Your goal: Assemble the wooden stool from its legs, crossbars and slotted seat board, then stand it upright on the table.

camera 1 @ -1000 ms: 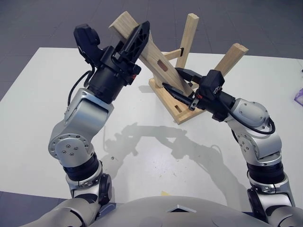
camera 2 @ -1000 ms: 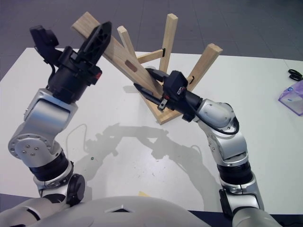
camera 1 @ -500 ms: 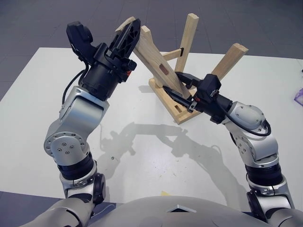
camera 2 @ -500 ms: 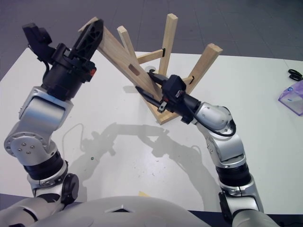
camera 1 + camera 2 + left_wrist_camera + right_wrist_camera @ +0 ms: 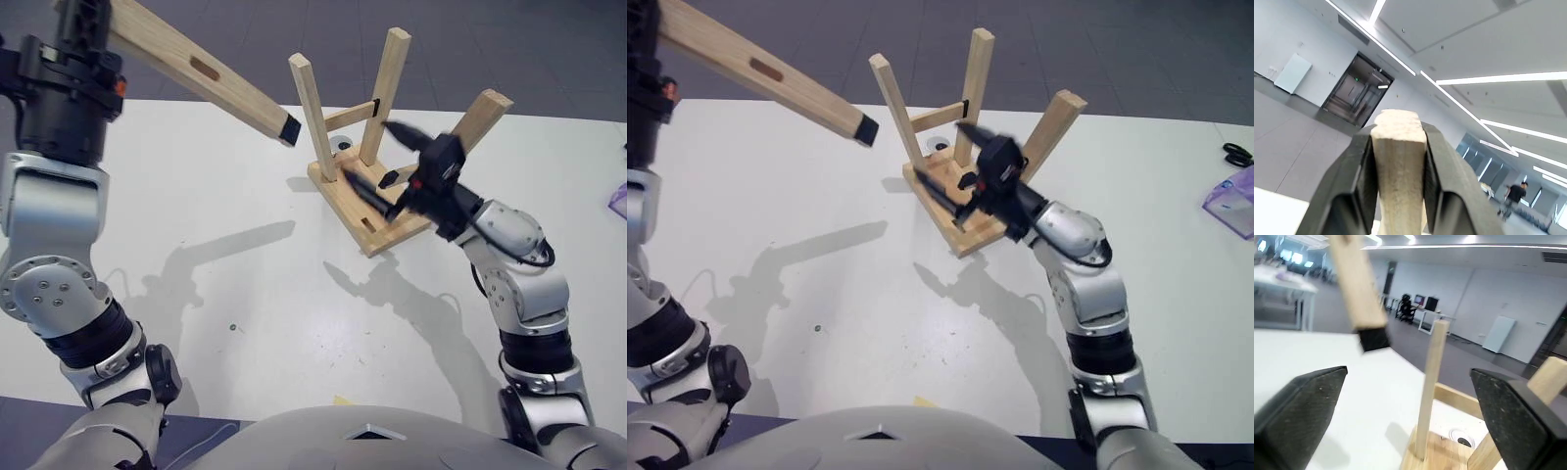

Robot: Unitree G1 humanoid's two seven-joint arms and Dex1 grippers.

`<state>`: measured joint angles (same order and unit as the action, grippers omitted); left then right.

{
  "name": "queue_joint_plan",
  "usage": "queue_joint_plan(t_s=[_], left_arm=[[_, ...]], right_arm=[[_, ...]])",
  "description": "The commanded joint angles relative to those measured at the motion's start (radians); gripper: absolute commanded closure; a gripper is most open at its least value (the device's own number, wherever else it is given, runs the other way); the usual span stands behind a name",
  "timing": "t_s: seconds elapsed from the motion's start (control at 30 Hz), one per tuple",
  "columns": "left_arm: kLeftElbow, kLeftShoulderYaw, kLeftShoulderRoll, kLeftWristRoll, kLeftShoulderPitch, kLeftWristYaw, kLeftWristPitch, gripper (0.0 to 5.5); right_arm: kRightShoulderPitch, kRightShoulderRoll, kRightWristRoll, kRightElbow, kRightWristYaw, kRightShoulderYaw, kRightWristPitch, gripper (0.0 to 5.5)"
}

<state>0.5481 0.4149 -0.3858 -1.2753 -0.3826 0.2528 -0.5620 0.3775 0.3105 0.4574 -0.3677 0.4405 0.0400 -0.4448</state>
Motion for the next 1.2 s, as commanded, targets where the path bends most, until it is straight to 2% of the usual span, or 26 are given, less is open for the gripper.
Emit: queue_joint_plan(t_s=[0.03,0.13,0.33,0.43,0.53,0.67,0.87,1.03,1.2], left_arm=[[0.052,-0.074,0.017,0.019,0.053,-0.025,-0.011,4.47],[0.065,-0.124,0.009,0.074,0.067,-0.046,-0.014,4.47],[0.050,-0.166,0.020,0.081,0.057,-0.096,-0.007,4.47],[0.051,-0.181,0.010,0.116,0.062,-0.115,-0.005,4.47],[0.053,-0.191,0.024,0.131,0.079,-0.121,-0.004,4.47],[0.045,-0.184,-0.001,0.150,0.076,-0.136,-0.015,4.47],[0.018,-0.126,-0.052,0.161,0.079,-0.169,-0.018,4.47],[-0.031,-0.119,-0.097,0.224,0.092,-0.209,-0.032,4.47],[-0.030,-0.145,-0.062,0.250,0.087,-0.212,-0.031,4.47]], right_arm=[[0.214,-0.054,0.151,0.114,-0.181,0.201,-0.096,0.11],[0.322,-0.005,0.085,0.238,-0.263,0.263,-0.042,0.10],[0.390,0.213,-0.214,0.593,-0.261,0.238,0.210,0.10],[0.399,0.251,-0.276,0.731,-0.250,0.227,0.288,0.10],[0.274,0.232,-0.260,0.697,-0.151,0.188,0.275,0.10],[0.117,0.189,-0.169,0.510,-0.022,0.132,0.170,0.10],[0.053,0.158,-0.127,0.333,-0.007,0.124,0.100,0.10],[0.101,0.142,0.055,0.342,-0.032,0.255,-0.076,0.10],[0.112,0.184,0.116,0.380,0.008,0.284,-0.166,0.10]])
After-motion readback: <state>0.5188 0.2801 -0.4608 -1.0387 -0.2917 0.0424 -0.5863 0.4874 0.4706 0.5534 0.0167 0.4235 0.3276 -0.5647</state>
